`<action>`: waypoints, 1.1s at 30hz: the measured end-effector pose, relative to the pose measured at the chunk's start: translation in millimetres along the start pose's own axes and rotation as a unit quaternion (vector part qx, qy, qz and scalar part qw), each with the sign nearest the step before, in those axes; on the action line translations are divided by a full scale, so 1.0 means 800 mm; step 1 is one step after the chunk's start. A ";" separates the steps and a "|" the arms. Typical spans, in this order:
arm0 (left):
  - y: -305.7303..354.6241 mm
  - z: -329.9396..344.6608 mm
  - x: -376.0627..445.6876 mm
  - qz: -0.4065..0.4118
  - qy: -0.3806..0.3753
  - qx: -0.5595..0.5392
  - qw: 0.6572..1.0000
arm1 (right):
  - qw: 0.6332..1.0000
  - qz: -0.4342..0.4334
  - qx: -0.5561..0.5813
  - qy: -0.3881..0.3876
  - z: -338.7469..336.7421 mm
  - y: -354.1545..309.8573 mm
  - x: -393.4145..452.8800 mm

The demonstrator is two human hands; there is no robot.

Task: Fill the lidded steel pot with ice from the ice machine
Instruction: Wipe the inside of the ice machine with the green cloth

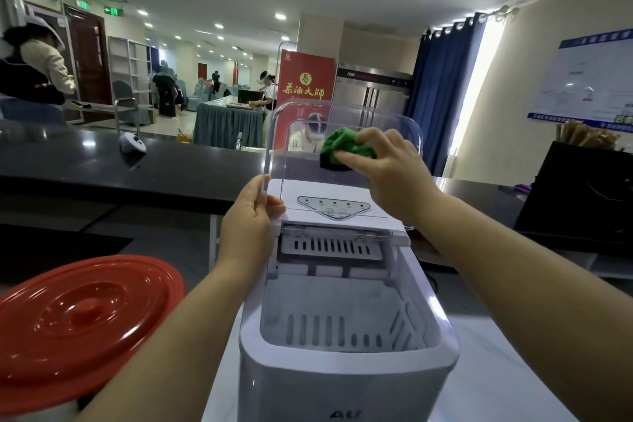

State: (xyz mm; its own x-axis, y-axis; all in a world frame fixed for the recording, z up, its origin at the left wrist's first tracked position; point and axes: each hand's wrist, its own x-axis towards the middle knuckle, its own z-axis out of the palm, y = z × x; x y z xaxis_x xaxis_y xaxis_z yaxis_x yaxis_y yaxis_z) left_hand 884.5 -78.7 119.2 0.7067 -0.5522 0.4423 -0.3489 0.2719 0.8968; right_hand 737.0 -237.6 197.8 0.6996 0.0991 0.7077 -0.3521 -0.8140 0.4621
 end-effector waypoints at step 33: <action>-0.005 -0.001 0.000 0.015 -0.002 0.027 1.000 | 0.985 -0.044 0.038 -0.164 -0.018 -0.028 -0.050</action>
State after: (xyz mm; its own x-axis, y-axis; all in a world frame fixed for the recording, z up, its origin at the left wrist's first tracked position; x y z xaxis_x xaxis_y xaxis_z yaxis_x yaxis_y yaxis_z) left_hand 886.6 -79.1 115.3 0.6925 -0.5481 0.4690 -0.4022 0.2463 0.8818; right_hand 707.9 -215.0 166.8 0.8930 -0.0081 0.4499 -0.2414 -0.8523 0.4639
